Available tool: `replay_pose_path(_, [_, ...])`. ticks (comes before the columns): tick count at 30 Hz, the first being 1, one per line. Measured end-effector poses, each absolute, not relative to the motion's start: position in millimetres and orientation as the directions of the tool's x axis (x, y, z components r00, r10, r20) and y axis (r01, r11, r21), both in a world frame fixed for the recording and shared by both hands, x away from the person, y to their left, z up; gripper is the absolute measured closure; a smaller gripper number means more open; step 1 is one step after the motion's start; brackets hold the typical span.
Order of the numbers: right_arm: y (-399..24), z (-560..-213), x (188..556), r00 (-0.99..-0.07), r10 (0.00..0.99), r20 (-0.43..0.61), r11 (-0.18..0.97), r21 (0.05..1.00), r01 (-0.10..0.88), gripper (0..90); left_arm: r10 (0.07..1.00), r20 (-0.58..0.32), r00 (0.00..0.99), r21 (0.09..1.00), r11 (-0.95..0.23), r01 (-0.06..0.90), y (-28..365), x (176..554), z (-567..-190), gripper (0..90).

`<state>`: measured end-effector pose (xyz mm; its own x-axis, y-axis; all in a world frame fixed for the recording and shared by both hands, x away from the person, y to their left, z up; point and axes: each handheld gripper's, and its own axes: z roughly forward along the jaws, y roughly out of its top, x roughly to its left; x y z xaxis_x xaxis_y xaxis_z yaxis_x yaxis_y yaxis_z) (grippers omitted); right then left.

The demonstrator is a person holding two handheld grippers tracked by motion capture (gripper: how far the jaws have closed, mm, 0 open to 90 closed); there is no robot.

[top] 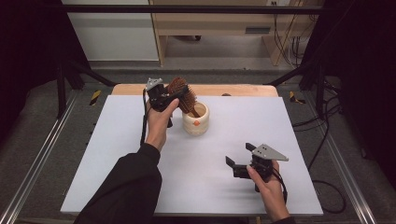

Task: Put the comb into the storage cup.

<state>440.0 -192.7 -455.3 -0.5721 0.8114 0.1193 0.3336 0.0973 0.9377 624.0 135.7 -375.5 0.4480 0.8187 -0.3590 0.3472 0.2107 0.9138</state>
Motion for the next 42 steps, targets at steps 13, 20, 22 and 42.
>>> replay_pose_path(13, [-192, -455, 440, -0.573, 0.812, 0.111, 0.105, 0.938, 0.33, 3.8, 0.82, -0.347, 0.455, 0.921, 0.208, 0.329, 133, 620, -373, 12.6])
replay_pose_path(20, [-193, -455, 439, -0.571, 0.813, 0.114, 0.1, 0.939, 0.33, 3.7, 0.817, -0.354, 0.456, 0.919, 0.213, 0.332, 133, 619, -372, 5.4])
replay_pose_path(22, [-193, -455, 439, -0.571, 0.813, 0.113, 0.101, 0.939, 0.33, 3.7, 0.815, -0.354, 0.459, 0.919, 0.21, 0.335, 134, 619, -371, 4.0])
replay_pose_path(42, [-192, -455, 439, -0.574, 0.811, 0.113, 0.105, 0.938, 0.332, 3.5, 0.824, -0.342, 0.452, 0.924, 0.206, 0.323, 133, 611, -376, 3.1])
